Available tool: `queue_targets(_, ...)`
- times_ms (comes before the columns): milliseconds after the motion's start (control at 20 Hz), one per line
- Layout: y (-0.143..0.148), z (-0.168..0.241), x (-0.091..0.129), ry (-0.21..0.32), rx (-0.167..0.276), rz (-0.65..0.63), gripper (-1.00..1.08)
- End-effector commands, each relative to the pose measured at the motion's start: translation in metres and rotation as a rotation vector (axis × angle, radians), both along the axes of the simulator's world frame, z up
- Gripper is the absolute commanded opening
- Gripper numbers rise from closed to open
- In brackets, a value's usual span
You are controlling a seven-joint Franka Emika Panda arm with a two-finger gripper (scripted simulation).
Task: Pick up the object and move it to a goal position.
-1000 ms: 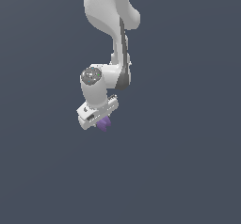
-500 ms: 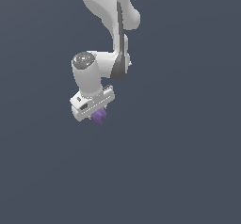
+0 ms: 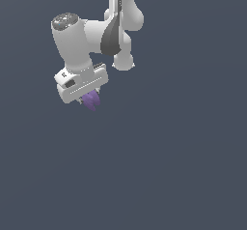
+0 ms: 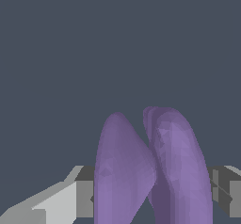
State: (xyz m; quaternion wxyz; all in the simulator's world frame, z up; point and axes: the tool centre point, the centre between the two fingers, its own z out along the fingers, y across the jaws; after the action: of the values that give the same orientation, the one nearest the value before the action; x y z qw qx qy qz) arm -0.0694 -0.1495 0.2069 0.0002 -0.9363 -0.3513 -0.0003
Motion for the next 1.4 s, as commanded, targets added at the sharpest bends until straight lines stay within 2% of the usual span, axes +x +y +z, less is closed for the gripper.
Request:
queue_targets(0,-0.011,0.028,-0.011,-0.001,0.001,0.0,-1.0)
queue_targets(450,-0.048,0.126,-0.045,-0.001,0.002,0.0,-1.0)
queue_targets(750,-0.069,0.177,-0.061,0.0,0.001,0.0,-1.0)
queue_targets(1050,-0.083,0.208,-0.07,0.0,0.0,0.0,-1.0)
queue_targets(1350,-0.088,0.221,-0.073,0.0,-0.001,-0.001,-1.0)
